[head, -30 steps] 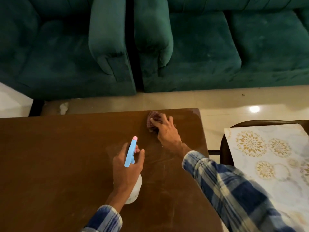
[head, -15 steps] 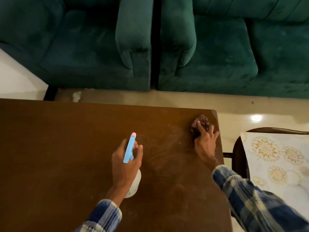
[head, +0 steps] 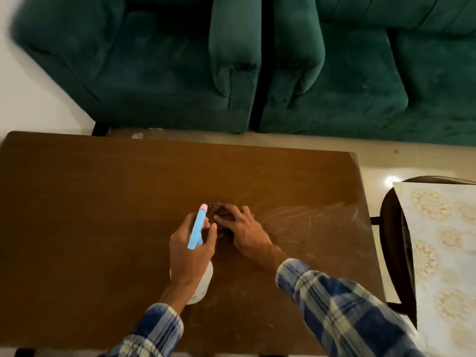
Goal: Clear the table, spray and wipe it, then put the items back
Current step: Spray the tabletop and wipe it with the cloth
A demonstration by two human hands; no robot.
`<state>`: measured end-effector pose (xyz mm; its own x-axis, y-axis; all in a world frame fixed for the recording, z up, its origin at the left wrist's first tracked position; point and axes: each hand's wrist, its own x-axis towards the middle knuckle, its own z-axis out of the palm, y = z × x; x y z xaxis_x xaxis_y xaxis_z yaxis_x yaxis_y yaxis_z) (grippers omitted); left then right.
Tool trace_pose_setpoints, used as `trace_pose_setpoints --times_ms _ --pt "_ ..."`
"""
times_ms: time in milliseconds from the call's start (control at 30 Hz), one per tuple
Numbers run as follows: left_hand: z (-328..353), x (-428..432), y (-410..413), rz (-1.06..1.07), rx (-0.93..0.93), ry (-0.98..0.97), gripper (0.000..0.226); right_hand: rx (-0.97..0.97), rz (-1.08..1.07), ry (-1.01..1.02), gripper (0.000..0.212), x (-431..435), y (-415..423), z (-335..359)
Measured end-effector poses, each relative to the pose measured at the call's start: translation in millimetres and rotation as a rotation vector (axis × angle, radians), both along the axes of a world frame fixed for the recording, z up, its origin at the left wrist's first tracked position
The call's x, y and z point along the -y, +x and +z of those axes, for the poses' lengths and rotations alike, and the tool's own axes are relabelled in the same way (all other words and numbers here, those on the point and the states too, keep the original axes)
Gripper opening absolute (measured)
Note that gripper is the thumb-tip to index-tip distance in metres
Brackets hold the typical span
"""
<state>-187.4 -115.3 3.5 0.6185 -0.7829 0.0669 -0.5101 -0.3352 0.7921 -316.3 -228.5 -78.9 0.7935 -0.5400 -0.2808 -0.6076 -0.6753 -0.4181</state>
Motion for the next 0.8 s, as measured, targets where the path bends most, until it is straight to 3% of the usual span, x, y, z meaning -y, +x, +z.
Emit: trace_pose_setpoints --times_ms 167,200,333,367,467,500,633,800 --pt "6 -16 7 -0.071 -0.06 -0.084 0.022 -0.041 -0.746 0.037 0.071 18 -57 9" --pt "7 -17 4 -0.076 -0.066 -0.085 0.022 -0.059 -0.719 0.049 0.072 12 -66 14" --pt "10 -13 -34 -0.107 -0.064 -0.068 0.02 -0.101 -0.161 0.062 0.077 -20 -131 10" --pt "9 -11 -46 -0.124 -0.065 -0.067 0.019 -0.09 -0.209 0.04 0.075 -17 -152 6" --pt "4 -6 -87 -0.151 -0.116 -0.027 0.02 -0.033 -0.825 -0.004 0.07 2 -207 7" --pt "1 -5 -105 -0.139 -0.146 0.001 0.021 -0.039 -0.914 0.006 0.07 7 -219 9" --pt "-9 -7 -165 -0.118 -0.207 0.083 0.027 -0.044 -0.826 0.092 0.071 18 -244 12" --pt "-21 -19 -188 -0.026 -0.172 0.135 0.03 0.084 -1.049 0.148 0.071 37 -234 15"
